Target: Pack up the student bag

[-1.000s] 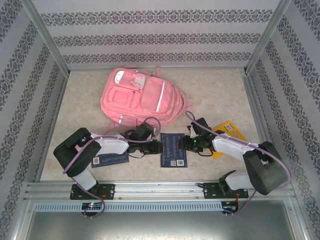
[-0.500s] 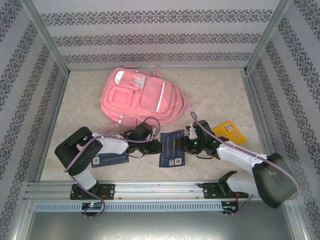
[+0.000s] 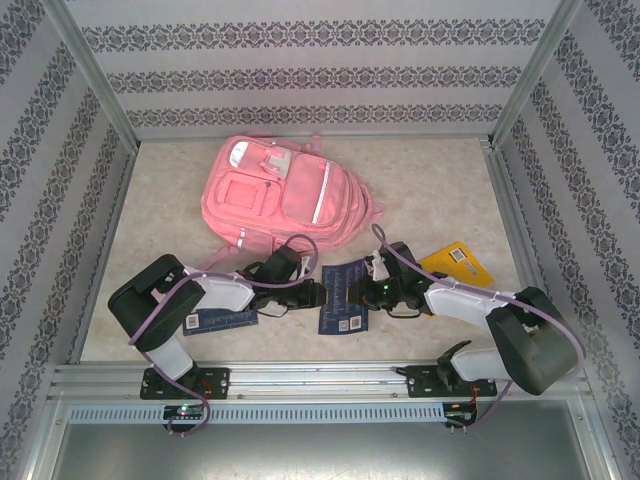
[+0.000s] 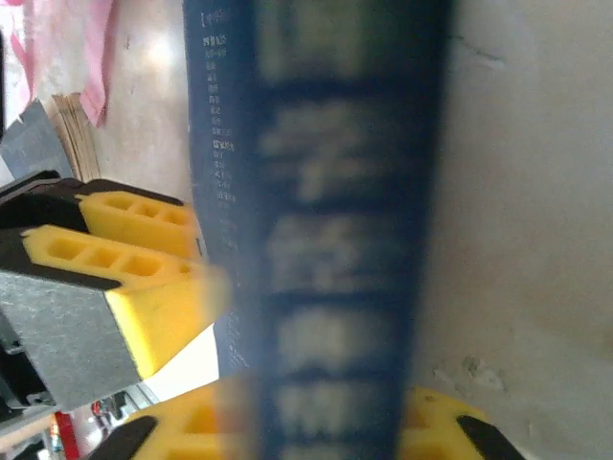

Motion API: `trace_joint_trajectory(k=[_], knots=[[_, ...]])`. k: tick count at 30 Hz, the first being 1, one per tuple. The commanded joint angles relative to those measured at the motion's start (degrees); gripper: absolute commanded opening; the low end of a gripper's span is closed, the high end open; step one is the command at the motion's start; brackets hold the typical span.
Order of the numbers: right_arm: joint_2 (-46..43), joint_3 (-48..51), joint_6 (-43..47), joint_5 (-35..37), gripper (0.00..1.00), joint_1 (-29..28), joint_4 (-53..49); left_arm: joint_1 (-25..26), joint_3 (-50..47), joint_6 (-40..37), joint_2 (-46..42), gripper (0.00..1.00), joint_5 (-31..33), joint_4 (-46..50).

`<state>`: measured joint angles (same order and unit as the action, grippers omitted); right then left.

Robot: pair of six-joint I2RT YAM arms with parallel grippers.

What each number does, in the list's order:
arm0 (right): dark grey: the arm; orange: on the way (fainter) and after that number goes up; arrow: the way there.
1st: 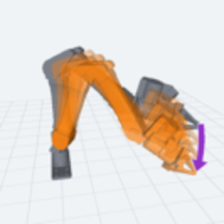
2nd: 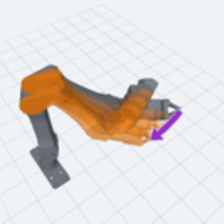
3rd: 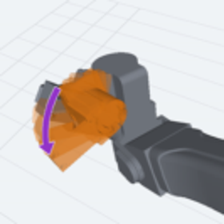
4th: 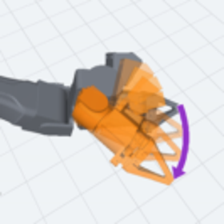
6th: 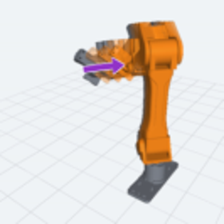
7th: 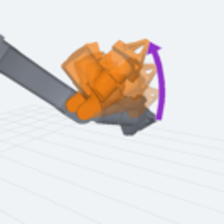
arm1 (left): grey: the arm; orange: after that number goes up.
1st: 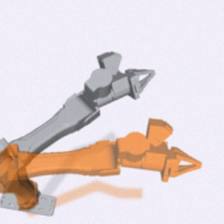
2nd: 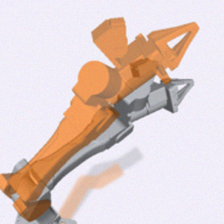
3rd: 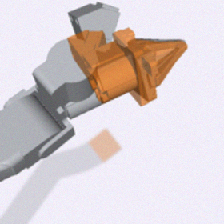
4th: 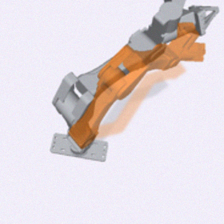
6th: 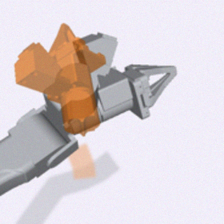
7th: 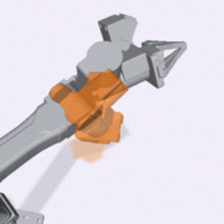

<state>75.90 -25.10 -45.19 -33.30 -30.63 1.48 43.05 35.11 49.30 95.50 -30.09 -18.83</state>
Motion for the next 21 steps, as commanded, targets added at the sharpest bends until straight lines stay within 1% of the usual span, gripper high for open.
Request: trace_joint_trajectory(k=[1, 3, 5, 6, 9, 11, 13, 16, 19, 21], knots=[[-4.14, -0.4, 2.31, 0.44, 0.0, -0.41, 1.03, 0.44, -2.79, 0.96, 0.05, 0.43, 0.05, -1.51], [-9.63, -0.05, 3.07, -0.9, 0.0, -0.39, 2.02, -0.44, -3.53, 1.04, -4.34, 0.56, -0.58, -0.3], [-14.62, -0.2, 3.76, -3.99, 0.0, -0.31, 2.99, -1.15, -3.09, -0.19, -8.96, 0.65, -1.43, 2.19], [-16.65, -0.64, 3.84, -6.1, 0.0, -0.14, 3.36, -1.42, -2.43, -1.22, -11.52, 0.68, -1.62, 4.82], [-20.72, -1.35, 1.52, -12.37, 0.0, 0.56, 6.96, -2.4, 0.68, -4.93, -18.04, 0.74, -1.74, 13.17], [-22.79, -1.85, -0.29, -14.74, 0.0, 1.13, 8.66, -3.58, 2.31, -6.51, -21.79, 0.77, -2.51, 16.89], [-24.51, -2.38, -2.01, -16.44, 0.0, 1.53, 10.55, -5.09, 2.77, -6.43, -25.36, 0.8, -5.69, 16.39], [-26.04, -3.1, -5.0, -18.84, 0.0, 1.87, 13.91, -6.72, 2.36, -5.19, -29.96, 0.86, -12.29, 12.17], [-27.14, -4.2, -7.05, -20.5, 0.0, 1.98, 15.58, -7.1, 2.68, -4.98, -32.61, 0.87, -17.47, 10.19], [-27.47, -4.34, -9.42, -22.08, 0.0, 1.94, 18.67, -7.16, 2.25, -4.09, -33.51, 0.84, -20.43, 7.88]])
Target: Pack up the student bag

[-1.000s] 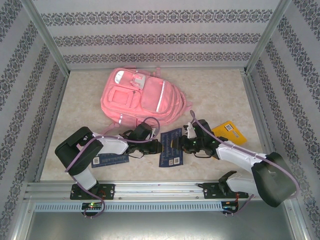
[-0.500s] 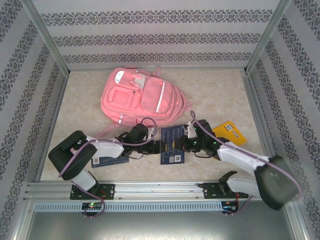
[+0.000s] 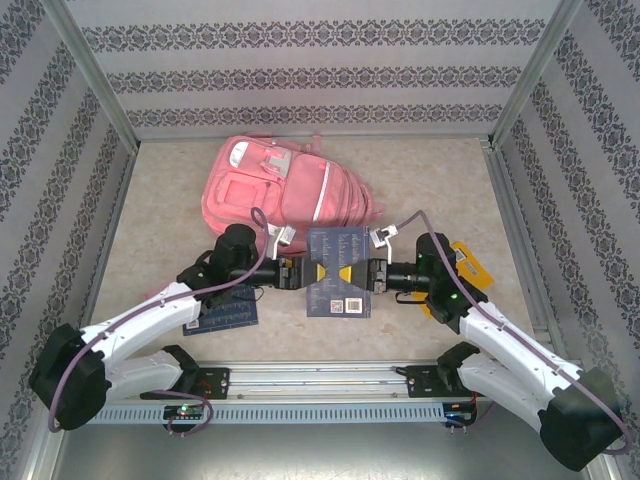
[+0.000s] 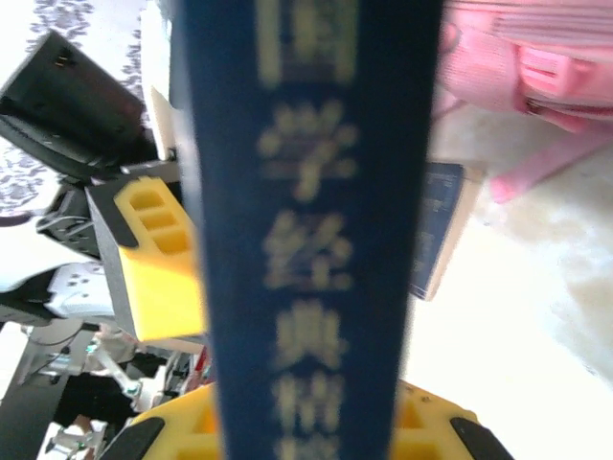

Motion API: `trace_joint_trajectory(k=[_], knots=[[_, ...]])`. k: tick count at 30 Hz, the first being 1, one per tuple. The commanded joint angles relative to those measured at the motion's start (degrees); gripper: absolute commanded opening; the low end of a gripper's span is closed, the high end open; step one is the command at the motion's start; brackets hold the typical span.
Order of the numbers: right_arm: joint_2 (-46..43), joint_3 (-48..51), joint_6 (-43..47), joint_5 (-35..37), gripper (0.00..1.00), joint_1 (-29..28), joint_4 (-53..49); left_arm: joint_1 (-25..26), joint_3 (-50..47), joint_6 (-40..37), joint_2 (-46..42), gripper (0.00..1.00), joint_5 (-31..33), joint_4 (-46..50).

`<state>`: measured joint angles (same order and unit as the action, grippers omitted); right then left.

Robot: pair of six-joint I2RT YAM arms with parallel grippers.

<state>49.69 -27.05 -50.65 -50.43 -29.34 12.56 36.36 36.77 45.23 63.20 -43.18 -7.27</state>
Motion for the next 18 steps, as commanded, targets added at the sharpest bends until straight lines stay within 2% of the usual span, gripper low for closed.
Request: trace_joint_trajectory(k=[1, 4, 11, 16, 17, 18], knots=[[-1.24, -2.47, -4.85, -5.73, 0.0, 0.61, 8.75, -0.52, 0.13, 0.87, -1.45, 0.83, -8.65, -5.72], [-1.33, -2.83, -5.89, -7.19, 0.0, 0.27, 10.38, -0.93, -2.12, 6.43, -1.59, 0.74, -12.42, -16.22], [-0.67, -2.44, -4.42, -7.54, 0.0, 0.16, 8.9, -1.73, -3.69, 15.92, 0.12, 0.35, -17.22, -33.14], [-0.63, -1.66, -4.12, -3.86, 0.0, 0.42, 8.28, -1.99, -4.38, 20.74, 2.0, 0.06, -18.16, -41.85], [-1.03, -1.04, -4.53, -1.69, 0.1, 0.52, 8.56, -2.03, -4.58, 21.29, 2.16, 0.03, -17.74, -43.06], [-1.7, -0.12, -5.03, 0.79, 0.25, 0.47, 9.43, -2.21, -4.69, 21.5, 2.17, 0.01, -16.89, -43.5]])
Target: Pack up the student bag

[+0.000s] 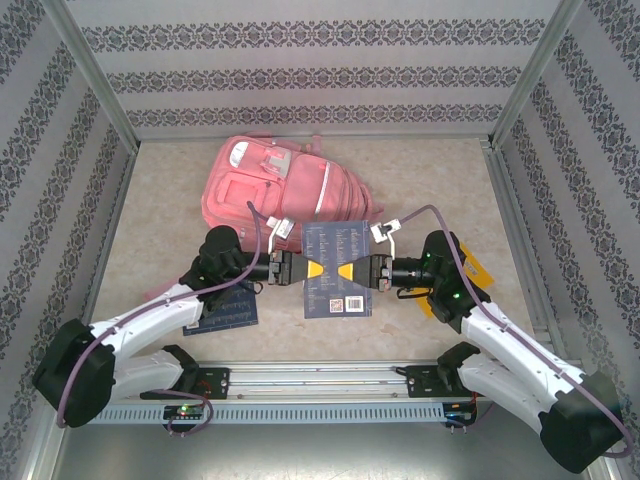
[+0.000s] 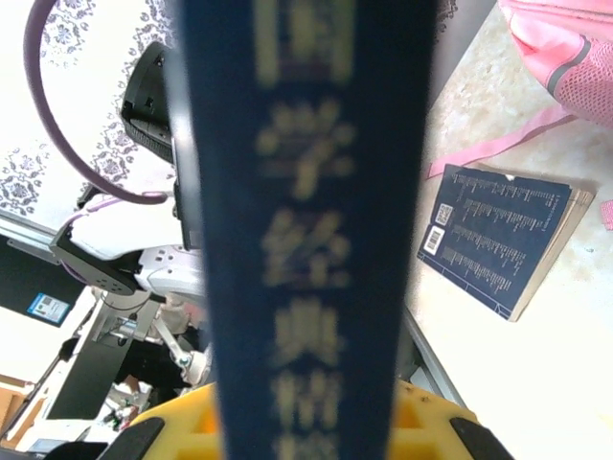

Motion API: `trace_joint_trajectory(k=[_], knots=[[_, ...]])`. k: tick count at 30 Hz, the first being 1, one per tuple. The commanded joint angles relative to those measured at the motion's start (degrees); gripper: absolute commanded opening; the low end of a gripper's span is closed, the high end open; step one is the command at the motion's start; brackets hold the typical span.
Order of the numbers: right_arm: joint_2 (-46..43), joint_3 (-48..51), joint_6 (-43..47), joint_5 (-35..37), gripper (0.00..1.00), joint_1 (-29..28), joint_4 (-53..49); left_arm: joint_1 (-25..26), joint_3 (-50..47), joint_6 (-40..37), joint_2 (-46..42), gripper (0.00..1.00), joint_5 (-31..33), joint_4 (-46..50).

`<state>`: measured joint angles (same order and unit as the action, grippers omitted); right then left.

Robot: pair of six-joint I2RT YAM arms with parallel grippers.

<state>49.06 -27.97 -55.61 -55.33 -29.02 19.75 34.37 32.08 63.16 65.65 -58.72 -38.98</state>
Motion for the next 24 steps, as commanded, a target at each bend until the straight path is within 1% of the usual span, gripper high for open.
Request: trace_joint_trajectory(k=[1, 3, 5, 6, 8, 10, 11, 13, 14, 15, 18, 24], knots=[[-1.71, 1.69, -0.55, 7.83, 0.31, 0.12, 3.17, -0.35, -0.14, 3.47, -0.45, 0.0, -0.31, -11.74], [-4.52, 4.89, -3.07, 14.8, 0.45, -0.07, 6.55, -0.95, -1.02, 2.47, -1.67, 0.0, 4.09, -10.39], [-7.38, 7.73, -5.8, 19.96, 0.55, -0.46, 10.58, -1.11, -2.44, 1.5, -3.77, 0.0, 10.27, -9.34], [-9.18, 9.76, -7.2, 23.75, 0.64, -1.31, 11.94, -1.21, -2.94, 1.26, -4.8, 0.0, 13.39, -8.52], [-12.37, 12.13, -8.16, 29.73, 0.74, -3.55, 13.11, -1.14, -3.45, 1.07, -6.37, 0.0, 18.55, -7.48], [-15.32, 14.3, -9.16, 38.02, 0.8, -7.12, 13.83, -1.06, -4.08, 1.57, -7.49, 0.0, 23.56, -7.36], [-16.43, 15.68, -9.75, 43.36, 0.81, -9.4, 15.42, -1.06, -4.56, 2.02, -7.93, 0.0, 25.9, -7.49], [-17.52, 18.59, -8.45, 52.93, 0.84, -14.5, 21.41, -0.98, -5.47, 2.82, -8.69, 0.0, 29.64, -8.37], [-17.61, 19.47, -7.22, 58.32, 0.86, -17.12, 22.69, -0.76, -5.86, 3.24, -8.63, 0.0, 31.04, -9.02], [-17.47, 19.44, -5.65, 61.27, 0.86, -19.23, 23.98, -0.43, -5.97, 3.71, -8.25, 0.0, 31.7, -9.91], [-15.06, 18.17, -3.22, 63.3, 0.88, -21.54, 24.92, 0.49, -5.89, 5.49, -5.87, 0.0, 32.09, -12.67], [-4.27, 15.99, -4.94, 61.79, 0.93, -21.96, 33.65, 2.07, -6.77, 8.56, -1.71, 0.0, 33.69, -18.96]])
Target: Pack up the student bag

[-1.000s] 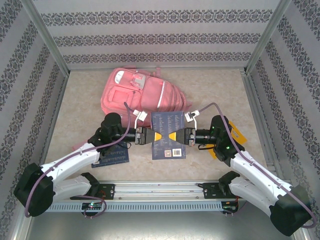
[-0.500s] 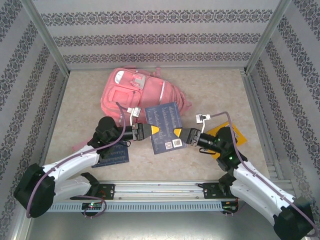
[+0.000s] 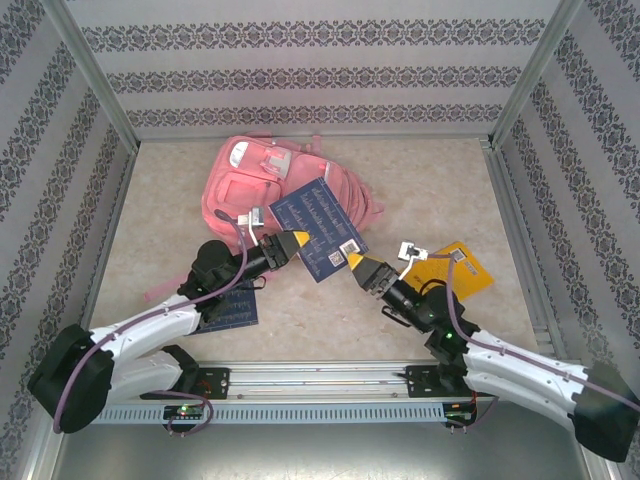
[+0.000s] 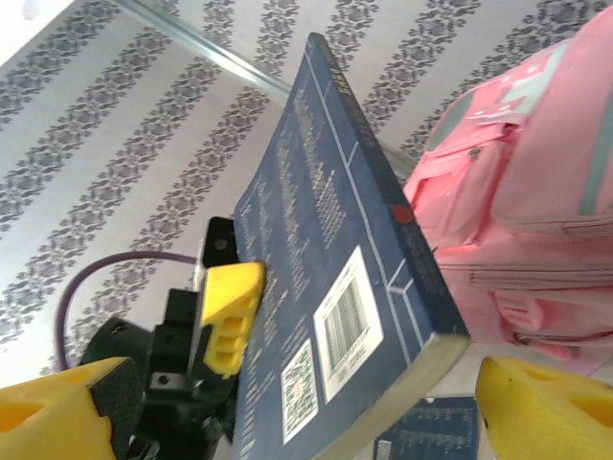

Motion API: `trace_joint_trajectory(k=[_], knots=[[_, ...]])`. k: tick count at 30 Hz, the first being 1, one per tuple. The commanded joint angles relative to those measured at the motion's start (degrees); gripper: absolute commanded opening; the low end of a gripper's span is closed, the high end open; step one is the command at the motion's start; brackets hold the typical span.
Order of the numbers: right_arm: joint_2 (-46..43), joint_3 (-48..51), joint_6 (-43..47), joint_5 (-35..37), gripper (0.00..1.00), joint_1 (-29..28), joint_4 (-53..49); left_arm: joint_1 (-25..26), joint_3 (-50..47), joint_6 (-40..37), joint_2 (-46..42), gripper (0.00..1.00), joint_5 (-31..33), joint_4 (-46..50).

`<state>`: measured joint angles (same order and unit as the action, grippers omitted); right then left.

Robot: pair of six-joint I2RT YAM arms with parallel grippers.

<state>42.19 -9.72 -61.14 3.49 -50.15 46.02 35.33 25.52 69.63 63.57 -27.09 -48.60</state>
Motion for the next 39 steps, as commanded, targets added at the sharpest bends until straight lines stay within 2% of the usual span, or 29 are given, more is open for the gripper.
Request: trace_joint_trajectory(k=[1, 5, 7, 12, 16, 17, 18, 19, 21, 22, 26, 29, 32, 34, 39], knots=[[4.25, -2.88, 0.11, 2.87, 0.93, -0.83, 8.11, 1.38, -0.31, 2.13, 0.7, 0.0, 2.4, -9.65], [10.22, -4.91, -2.03, 2.86, 0.92, -0.82, 12.04, 1.85, -0.64, 2.08, 1.84, 0.0, 3.03, -10.44], [13.15, -5.71, -3.07, 2.09, 0.81, -0.91, 15.28, 2.0, -0.82, 2.04, 2.25, 0.0, 3.41, -10.46], [17.07, -6.23, -6.78, 2.44, 0.42, -0.91, 17.17, 2.37, -0.94, 1.43, 3.4, 0.01, 3.72, -8.95], [13.66, -3.82, -5.45, 6.97, 0.03, -0.51, 14.08, 2.37, 1.29, -1.56, 3.32, 0.26, 2.52, -0.61], [11.57, -3.41, -4.9, 8.09, 0.0, -0.03, 11.24, 2.32, 2.44, -3.09, 3.16, 0.33, 1.89, 2.9], [8.24, -3.36, -4.6, 9.28, 0.0, 0.73, 5.26, 2.3, 3.74, -5.43, 3.0, 0.43, 1.09, 6.65], [4.22, -4.06, -4.63, 10.81, 0.0, 1.67, -5.25, 2.22, 5.45, -8.23, 2.99, 0.5, 0.28, 10.96], [-3.01, -6.52, -2.53, 15.07, 0.0, 2.46, -24.08, 1.96, 9.94, -14.81, 2.97, 0.58, -0.26, 22.36], [-5.93, -7.0, -0.62, 17.43, 0.0, 2.58, -30.4, 1.94, 12.55, -18.57, 3.32, 0.59, 0.3, 28.78], [-15.19, -6.24, 0.67, 21.79, 0.0, 6.19, -45.12, 1.85, 22.68, -31.25, 7.3, 0.61, 5.43, 47.05], [-20.33, -4.42, 0.27, 19.61, 0.0, 10.58, -49.45, 1.41, 30.93, -37.56, 12.83, 0.58, 12.05, 56.69], [-22.36, -2.33, -1.54, 12.59, 0.0, 15.88, -49.71, 0.73, 38.43, -41.08, 19.42, 0.58, 18.6, 62.56], [-22.16, -1.44, -2.0, 8.92, 0.0, 18.86, -49.34, -0.01, 43.39, -42.88, 24.0, 0.59, 20.16, 63.99], [-21.16, -0.44, -0.82, 5.21, 0.0, 21.23, -46.68, -2.51, 52.29, -45.07, 33.5, 0.6, 21.72, 66.0]])
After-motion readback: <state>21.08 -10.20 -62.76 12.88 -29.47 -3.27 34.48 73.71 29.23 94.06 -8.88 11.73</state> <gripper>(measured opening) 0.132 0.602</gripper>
